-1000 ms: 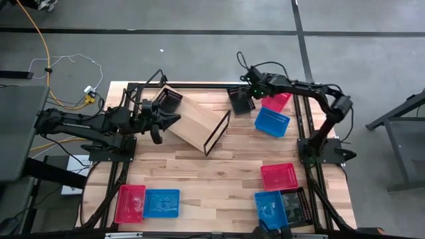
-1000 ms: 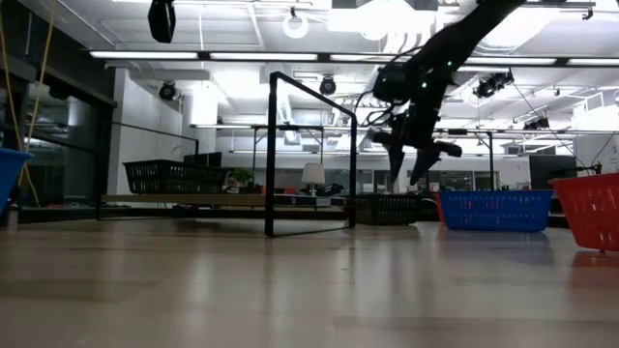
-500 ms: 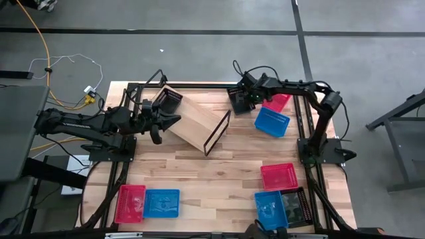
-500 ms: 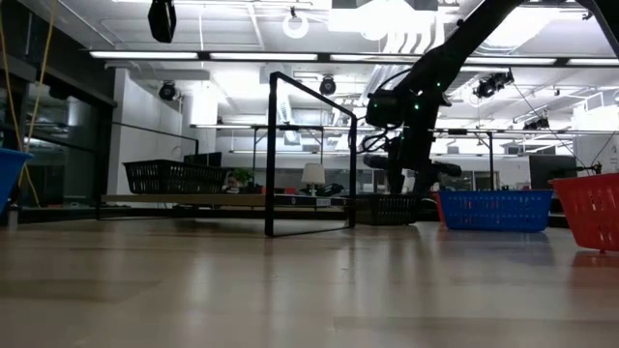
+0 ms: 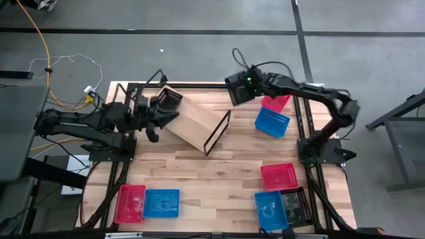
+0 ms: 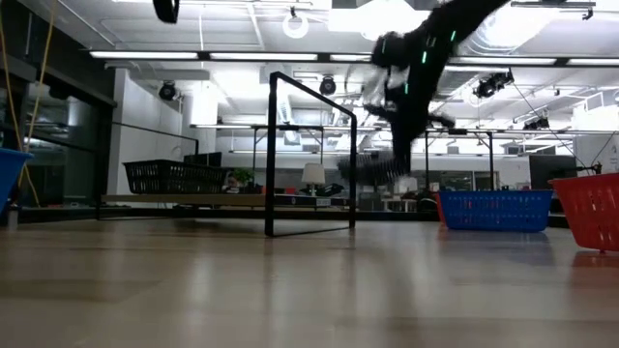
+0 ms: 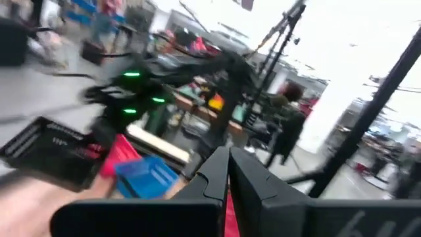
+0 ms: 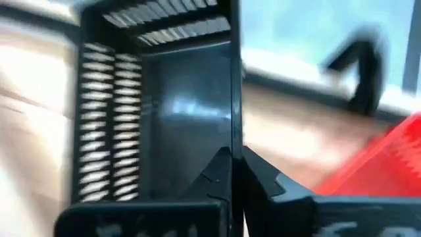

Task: Stack baskets on shelf by color
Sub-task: Stack the top black bin into the black bin on the shelf

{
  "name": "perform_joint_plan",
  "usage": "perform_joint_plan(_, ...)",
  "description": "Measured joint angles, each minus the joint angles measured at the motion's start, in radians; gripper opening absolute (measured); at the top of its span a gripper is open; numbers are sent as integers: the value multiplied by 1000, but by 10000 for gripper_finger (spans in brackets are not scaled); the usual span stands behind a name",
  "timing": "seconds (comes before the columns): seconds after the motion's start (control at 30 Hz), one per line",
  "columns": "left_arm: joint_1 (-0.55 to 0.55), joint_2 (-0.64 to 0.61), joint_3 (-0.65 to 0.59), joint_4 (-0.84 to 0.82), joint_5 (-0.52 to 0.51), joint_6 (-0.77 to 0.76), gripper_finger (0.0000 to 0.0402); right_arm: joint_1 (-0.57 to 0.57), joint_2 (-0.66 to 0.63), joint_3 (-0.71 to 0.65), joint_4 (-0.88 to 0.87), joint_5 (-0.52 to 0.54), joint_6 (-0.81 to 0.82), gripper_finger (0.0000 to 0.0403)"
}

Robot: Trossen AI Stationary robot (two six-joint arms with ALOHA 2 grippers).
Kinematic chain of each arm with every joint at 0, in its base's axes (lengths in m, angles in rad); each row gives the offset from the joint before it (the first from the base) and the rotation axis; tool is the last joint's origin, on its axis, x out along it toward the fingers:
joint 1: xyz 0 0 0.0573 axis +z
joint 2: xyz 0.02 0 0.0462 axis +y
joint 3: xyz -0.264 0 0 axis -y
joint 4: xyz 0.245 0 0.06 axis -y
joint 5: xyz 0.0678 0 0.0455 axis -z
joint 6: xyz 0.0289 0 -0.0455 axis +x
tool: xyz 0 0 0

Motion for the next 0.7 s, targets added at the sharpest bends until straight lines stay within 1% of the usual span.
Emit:
perform_joint_plan(0.13,64,37,150,-172,-55,77,34,56,-128,106,-88,78,-40,3)
perform_joint_plan(0.27,127,138,344,-335,-71,177,82,148,-191,264,-195,142,-56,2)
perform_joint_plan(0.33,146,207,445,-390,-74,224,111,207,-191,345,-246,169,-57,2)
perform_joint_plan(0.4,160,281,537,-451,-76,255,140,274,-182,422,-282,227,-57,1)
perform_joint_plan(0.53,171,419,701,-554,-90,247,192,409,-132,543,-353,344,-59,1)
perform_joint_plan(0.6,170,474,761,-596,-92,242,211,470,-99,586,-377,400,-58,1)
perform_joint_plan(0.7,165,539,824,-623,-93,242,229,537,-45,637,-415,481,-61,1)
